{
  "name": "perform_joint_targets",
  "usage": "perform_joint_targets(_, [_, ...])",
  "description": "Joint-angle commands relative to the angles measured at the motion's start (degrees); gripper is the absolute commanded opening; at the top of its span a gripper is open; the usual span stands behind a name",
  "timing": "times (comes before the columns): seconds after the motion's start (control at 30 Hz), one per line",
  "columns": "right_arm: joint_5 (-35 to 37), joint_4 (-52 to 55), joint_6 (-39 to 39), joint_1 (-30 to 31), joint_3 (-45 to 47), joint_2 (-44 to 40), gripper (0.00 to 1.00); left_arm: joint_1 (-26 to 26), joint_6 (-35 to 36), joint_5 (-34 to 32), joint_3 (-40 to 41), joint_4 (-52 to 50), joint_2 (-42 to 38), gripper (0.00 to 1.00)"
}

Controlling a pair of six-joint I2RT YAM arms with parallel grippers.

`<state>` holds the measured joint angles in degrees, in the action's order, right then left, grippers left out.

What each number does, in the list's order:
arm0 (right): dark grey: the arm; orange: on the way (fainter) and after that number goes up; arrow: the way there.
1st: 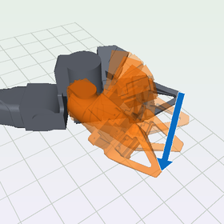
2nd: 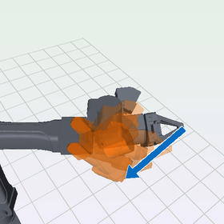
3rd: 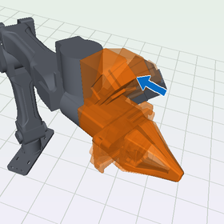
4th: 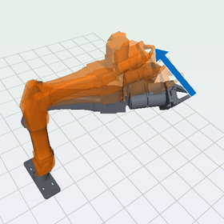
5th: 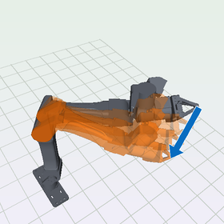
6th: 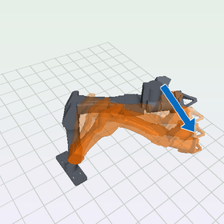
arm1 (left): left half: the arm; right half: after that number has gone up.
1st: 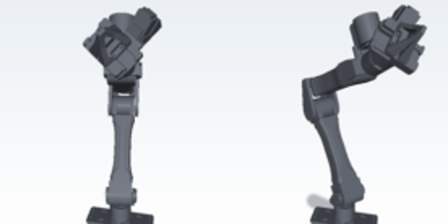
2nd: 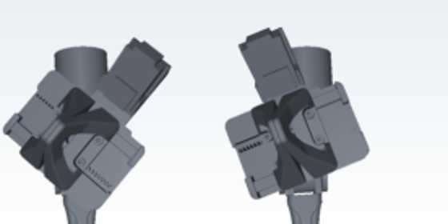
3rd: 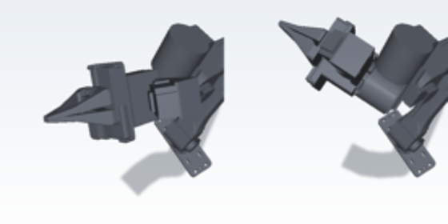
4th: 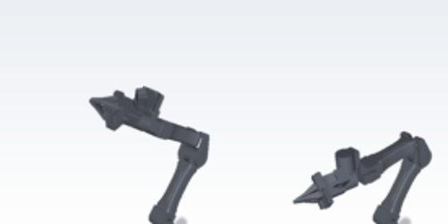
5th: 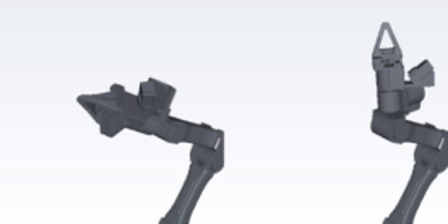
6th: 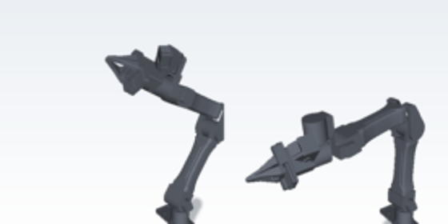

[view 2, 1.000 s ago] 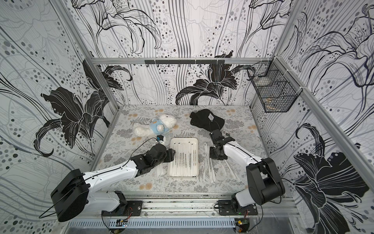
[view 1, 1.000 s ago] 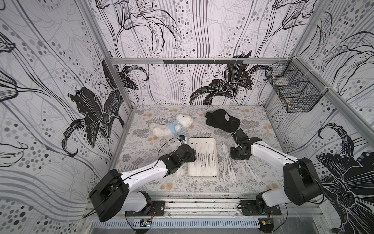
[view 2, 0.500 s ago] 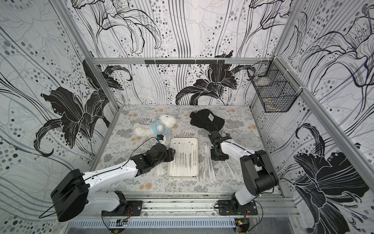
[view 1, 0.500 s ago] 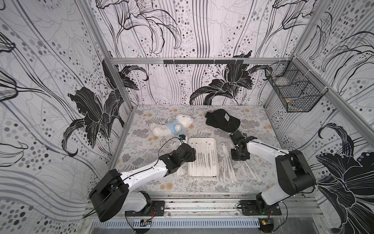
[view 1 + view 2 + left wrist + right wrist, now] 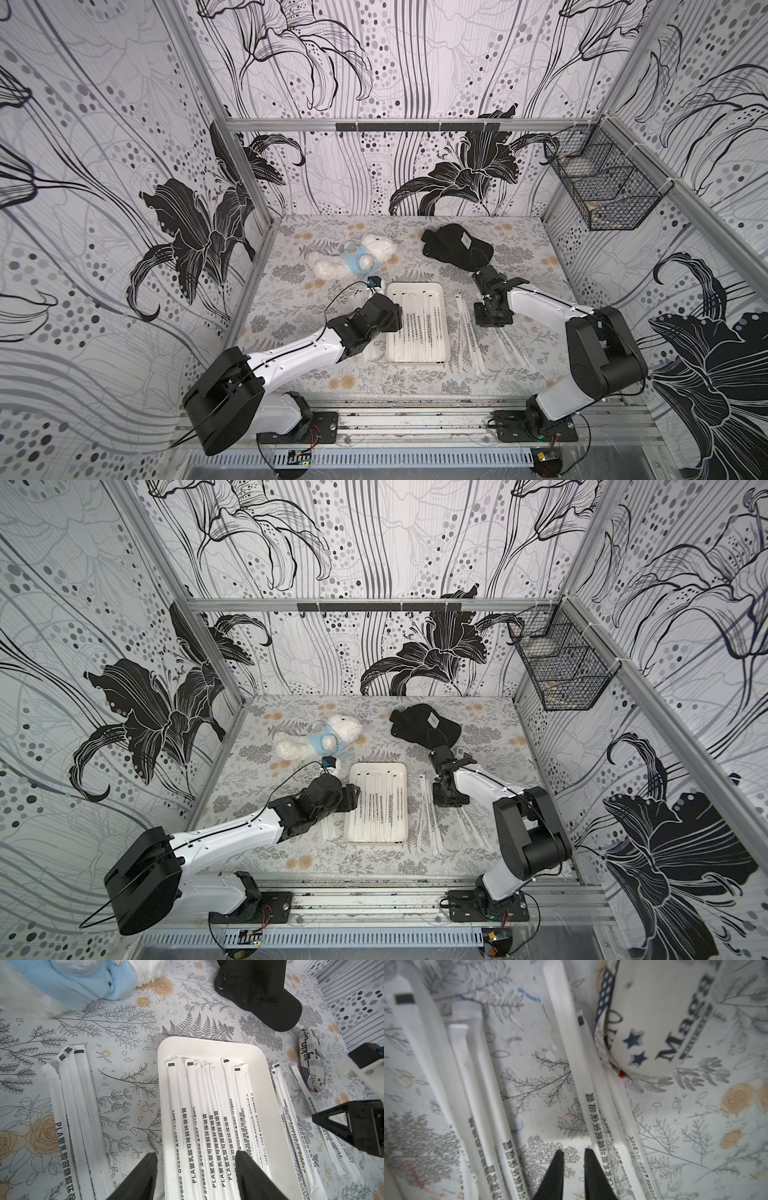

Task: Put the straws into the storage box
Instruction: Pick up the straw from the center of the board.

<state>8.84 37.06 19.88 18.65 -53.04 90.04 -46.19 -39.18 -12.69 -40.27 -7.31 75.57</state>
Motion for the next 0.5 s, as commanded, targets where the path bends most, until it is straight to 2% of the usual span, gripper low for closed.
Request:
perform_joint_targets(0.0, [-0.8, 1.3, -1.5, -2.2, -0.2, -0.4, 0.23, -0.2, 0.4, -0.5, -0.4, 1.9, 0.2, 0.65])
perform_joint_targets(0.47, [-2.4, -2.1, -1.5, -3.6, 1.3, 3.2, 0.20, -0.1, 0.7, -1.2, -0.5, 1.2, -0.6, 0.65])
